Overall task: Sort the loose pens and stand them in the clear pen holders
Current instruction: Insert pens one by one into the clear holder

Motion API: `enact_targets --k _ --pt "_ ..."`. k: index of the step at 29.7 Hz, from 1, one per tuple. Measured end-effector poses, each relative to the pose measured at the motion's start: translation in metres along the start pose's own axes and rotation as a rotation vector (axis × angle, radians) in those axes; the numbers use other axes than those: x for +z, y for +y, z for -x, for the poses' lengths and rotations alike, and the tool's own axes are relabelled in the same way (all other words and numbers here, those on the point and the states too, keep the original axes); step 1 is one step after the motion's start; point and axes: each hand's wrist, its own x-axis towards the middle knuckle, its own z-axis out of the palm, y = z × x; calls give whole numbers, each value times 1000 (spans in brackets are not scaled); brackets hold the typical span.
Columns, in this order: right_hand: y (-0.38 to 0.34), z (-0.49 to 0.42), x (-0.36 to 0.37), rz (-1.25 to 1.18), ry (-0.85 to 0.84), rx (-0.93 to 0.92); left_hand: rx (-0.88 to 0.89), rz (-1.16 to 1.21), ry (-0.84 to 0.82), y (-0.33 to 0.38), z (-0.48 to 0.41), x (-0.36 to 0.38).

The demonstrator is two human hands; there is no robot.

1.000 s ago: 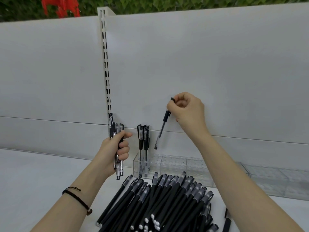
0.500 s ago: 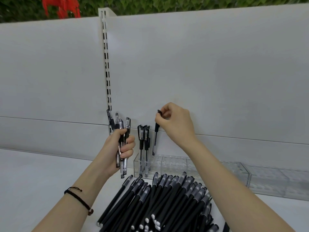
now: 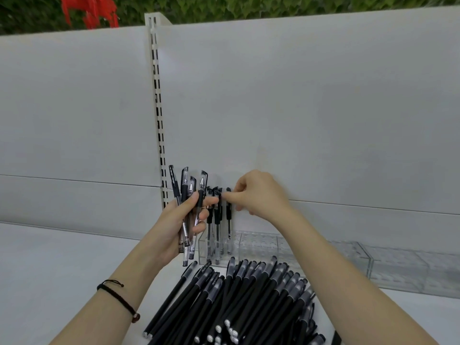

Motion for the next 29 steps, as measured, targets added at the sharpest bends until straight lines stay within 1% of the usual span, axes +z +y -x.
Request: enact_targets --k 2,4,5,8,11,13,16,18,21,25,27,29 --pt "-4 0 -5 -39 105 -22 -5 5 -6 0 0 0" --pt "-11 3 -10 -205 164 -65 -7 8 -17 0 0 1" --pt "-14 4 -12 -289 157 -86 -6 4 -24 0 0 1" --pt "-21 9 -12 -371 67 -142 -10 6 -53 0 2 3" --pt "-21 9 -7 -508 35 -151 -11 7 -82 0 4 4" --pt "-20 9 -6 -629 -37 -107 3 2 -93 0 4 4" --pt "-20 11 -4 -673 -201 -46 19 -18 -120 -1 4 3" --pt "-20 11 -5 -721 -236 -11 16 -21 -121 -2 4 4" --pt "-16 7 -13 -807 -153 17 -2 -39 -91 -1 3 2" --pt "-7 -1 -32 -808 52 -17 24 -266 -51 -1 3 -4" --pt "0 -5 -39 -759 122 -39 38 -301 -9 -2 1 -6" --pt "5 -6 -40 -620 169 -56 44 -309 13 -2 -1 -7"
